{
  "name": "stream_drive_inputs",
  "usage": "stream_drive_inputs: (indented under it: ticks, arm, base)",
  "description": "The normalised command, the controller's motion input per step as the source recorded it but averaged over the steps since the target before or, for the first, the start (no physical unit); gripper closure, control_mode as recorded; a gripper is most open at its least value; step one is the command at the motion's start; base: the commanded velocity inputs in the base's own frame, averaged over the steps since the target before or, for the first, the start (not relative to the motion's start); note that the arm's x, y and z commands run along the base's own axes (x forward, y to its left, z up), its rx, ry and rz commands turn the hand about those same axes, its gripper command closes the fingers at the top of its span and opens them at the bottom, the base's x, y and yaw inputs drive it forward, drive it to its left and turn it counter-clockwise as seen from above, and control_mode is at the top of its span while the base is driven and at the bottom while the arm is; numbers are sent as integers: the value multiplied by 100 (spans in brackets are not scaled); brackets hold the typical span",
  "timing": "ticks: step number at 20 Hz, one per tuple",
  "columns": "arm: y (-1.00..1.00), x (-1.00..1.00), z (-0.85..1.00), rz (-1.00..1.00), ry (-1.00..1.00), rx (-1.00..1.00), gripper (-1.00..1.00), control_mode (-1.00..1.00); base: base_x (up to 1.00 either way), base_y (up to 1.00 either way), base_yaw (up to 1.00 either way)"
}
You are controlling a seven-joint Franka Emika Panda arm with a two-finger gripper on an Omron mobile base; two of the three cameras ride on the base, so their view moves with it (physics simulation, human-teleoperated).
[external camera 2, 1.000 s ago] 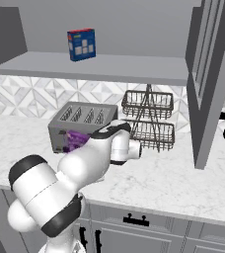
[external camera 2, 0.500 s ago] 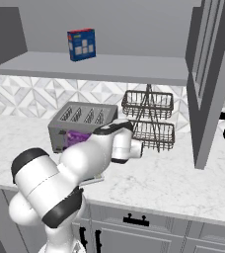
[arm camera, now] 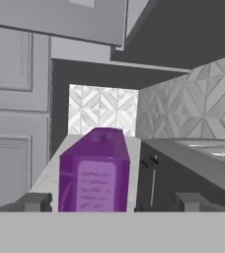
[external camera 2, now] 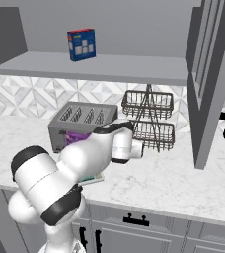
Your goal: Pick the cereal and place it on the digital scale for weighing, and close the cabinet.
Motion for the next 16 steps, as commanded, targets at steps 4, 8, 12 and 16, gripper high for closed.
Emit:
stream_drive_inputs:
  ticks: [4,8,12,16]
  arm:
    - [-35,-22,5,0,-9,3,-100,-100]
    - [-53,-45,30,0,-23,8,-100,-100]
    - [-48,-54,49,0,-28,8,-100,-100]
    - [-46,-48,53,-2,-26,8,-100,-100]
  base:
    - [0,0,0]
    - [0,0,0]
    - [0,0,0]
    - [0,0,0]
